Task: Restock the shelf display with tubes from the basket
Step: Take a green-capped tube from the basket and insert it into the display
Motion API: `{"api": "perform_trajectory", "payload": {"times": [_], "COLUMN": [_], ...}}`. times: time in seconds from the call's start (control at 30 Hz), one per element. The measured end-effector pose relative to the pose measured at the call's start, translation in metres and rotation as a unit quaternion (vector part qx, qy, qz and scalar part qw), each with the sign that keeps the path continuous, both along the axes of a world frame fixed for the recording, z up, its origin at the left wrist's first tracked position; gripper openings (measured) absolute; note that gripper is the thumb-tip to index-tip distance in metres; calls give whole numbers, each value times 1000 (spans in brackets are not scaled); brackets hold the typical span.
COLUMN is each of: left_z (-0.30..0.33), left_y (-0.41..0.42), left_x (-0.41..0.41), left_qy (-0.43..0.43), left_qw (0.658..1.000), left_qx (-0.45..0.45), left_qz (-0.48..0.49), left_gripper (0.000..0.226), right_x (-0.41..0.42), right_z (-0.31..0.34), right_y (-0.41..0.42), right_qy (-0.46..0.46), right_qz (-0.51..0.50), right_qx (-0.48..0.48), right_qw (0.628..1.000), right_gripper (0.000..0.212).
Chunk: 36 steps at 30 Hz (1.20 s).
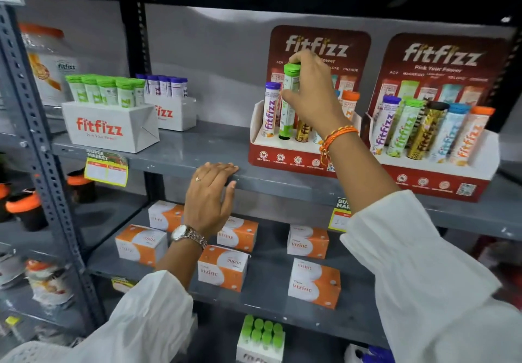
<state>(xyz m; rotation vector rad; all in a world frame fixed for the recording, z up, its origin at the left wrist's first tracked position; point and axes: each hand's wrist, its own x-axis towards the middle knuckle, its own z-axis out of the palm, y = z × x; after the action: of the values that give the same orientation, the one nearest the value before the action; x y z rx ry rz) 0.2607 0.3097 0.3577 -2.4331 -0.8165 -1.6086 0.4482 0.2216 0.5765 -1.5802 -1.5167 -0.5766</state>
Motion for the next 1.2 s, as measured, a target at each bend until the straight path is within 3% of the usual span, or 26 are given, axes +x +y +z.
{"api": "perform_trajectory", "payload": {"times": [0.5, 0.7, 0.87, 1.0, 1.13, 1.2], "left_z": [-4, -6, -7, -7, -8, -9], "left_y": [2, 3, 4, 5, 7, 7], "left_x": [2, 2, 2, 2, 2, 2], "left_qy": [0, -4, 1, 4, 6, 7], "left_qw": [1000, 1000, 1000, 1000, 1000, 1000], "left_qx": [-1, 5, 0, -3, -2, -2], "left_qz": [-1, -2, -4, -6, -8, -8], "left_gripper": [39, 40, 40, 42, 42, 42], "right_x": [-4, -2, -7, -8, -9, -10], "right_z": [-6, 17, 33, 40, 42, 42], "right_y": [7, 7, 0, -1, 4, 7], "right_qy": [-3, -100, -100, -90, -57, -57], "right_qz": [-30, -123, -111, -89, -66, -61], "right_qx": [-42, -111, -187, -208, -206, -194], "right_qw": [999, 981, 971, 970, 975, 977], "right_gripper": [39, 22, 22, 37, 10, 9]}}
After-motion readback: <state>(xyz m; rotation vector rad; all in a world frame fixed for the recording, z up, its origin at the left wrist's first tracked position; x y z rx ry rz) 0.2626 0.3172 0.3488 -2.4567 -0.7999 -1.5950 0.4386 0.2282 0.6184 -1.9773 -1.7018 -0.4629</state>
